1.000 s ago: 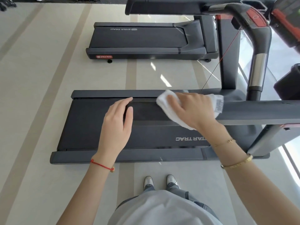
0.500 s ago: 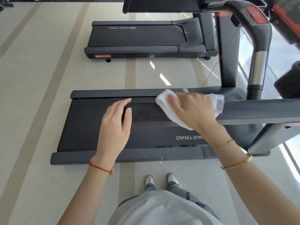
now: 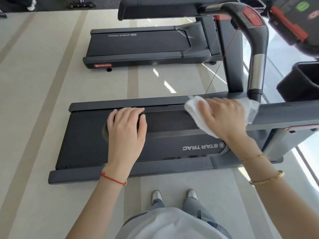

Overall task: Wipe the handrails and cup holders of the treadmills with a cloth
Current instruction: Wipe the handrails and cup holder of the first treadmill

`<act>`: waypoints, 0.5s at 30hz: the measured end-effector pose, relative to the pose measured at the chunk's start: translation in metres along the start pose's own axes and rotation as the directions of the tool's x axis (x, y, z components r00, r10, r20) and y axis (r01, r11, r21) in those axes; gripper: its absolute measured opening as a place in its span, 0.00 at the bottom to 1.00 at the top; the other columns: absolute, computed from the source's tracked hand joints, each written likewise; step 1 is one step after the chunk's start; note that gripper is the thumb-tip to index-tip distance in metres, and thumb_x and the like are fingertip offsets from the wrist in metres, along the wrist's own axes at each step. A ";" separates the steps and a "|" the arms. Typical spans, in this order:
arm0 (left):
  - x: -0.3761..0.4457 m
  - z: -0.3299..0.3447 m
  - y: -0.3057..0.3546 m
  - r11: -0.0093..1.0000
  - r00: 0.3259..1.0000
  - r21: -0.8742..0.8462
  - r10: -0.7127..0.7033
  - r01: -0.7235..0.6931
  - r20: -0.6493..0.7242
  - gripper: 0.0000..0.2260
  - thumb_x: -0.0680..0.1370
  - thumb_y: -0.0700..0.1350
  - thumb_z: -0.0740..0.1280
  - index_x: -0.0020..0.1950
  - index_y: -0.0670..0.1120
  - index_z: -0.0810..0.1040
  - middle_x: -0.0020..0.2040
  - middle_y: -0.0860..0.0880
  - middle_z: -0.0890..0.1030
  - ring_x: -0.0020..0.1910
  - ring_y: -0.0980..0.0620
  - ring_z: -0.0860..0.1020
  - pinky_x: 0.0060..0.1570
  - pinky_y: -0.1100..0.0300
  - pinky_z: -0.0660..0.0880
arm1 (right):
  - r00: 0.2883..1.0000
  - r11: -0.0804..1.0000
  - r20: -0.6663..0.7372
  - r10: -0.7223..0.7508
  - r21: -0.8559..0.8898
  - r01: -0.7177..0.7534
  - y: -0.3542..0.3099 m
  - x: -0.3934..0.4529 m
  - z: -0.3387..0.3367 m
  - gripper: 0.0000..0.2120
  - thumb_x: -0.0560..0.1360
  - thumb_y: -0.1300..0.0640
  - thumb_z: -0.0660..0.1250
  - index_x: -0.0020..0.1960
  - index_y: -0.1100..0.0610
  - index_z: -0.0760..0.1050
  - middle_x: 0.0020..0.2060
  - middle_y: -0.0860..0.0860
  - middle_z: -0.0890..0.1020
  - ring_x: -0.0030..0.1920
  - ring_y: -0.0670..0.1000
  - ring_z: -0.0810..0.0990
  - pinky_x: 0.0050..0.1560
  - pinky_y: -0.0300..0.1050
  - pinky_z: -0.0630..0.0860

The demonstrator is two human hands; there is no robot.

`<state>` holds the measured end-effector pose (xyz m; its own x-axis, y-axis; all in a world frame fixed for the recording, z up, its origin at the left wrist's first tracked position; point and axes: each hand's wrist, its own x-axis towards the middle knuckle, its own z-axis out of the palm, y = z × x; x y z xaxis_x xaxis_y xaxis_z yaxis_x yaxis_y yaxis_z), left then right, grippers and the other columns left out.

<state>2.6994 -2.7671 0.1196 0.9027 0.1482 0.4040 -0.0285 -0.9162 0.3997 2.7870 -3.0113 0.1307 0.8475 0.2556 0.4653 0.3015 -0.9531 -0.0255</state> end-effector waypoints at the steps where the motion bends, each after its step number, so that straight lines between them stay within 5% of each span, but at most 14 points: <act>1: 0.001 0.004 0.008 1.000 1.000 0.024 0.008 -0.009 0.003 0.14 0.83 0.46 0.57 0.60 0.45 0.80 0.56 0.50 0.82 0.59 0.49 0.78 0.71 0.47 0.62 | 0.999 0.998 0.008 -0.051 0.034 0.051 -0.010 0.000 0.002 0.20 0.79 0.49 0.52 0.34 0.55 0.71 0.28 0.50 0.73 0.30 0.56 0.71 0.36 0.51 0.68; 4: 0.005 0.014 0.032 0.998 1.000 0.059 0.024 -0.025 0.006 0.13 0.83 0.46 0.57 0.58 0.46 0.80 0.54 0.52 0.83 0.56 0.50 0.79 0.70 0.48 0.63 | 0.961 0.945 -0.057 -0.271 0.173 0.277 -0.017 -0.011 0.007 0.18 0.81 0.44 0.55 0.50 0.54 0.79 0.41 0.49 0.80 0.40 0.54 0.77 0.43 0.50 0.70; 7: 0.007 0.027 0.058 0.997 1.000 0.067 0.027 -0.028 0.013 0.13 0.83 0.47 0.58 0.58 0.47 0.80 0.54 0.52 0.83 0.55 0.50 0.79 0.68 0.48 0.64 | 0.911 0.904 -0.098 -0.401 0.120 0.411 0.020 -0.021 0.007 0.20 0.81 0.42 0.58 0.62 0.55 0.77 0.53 0.50 0.81 0.52 0.54 0.78 0.52 0.51 0.72; 15: 0.012 0.070 0.142 0.998 0.999 0.053 0.033 -0.035 0.044 0.12 0.83 0.47 0.58 0.58 0.48 0.80 0.53 0.53 0.83 0.54 0.52 0.78 0.69 0.49 0.62 | 0.987 0.992 -0.137 -0.079 0.085 0.091 0.131 -0.030 -0.007 0.15 0.82 0.49 0.54 0.48 0.55 0.76 0.38 0.50 0.78 0.41 0.56 0.76 0.47 0.53 0.70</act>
<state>2.7365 -2.9212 0.1233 0.9191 0.1018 0.3806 -0.0372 -0.9392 0.3412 2.7978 -3.1448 0.1195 0.7534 0.3051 0.5825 0.4134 -0.9087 -0.0587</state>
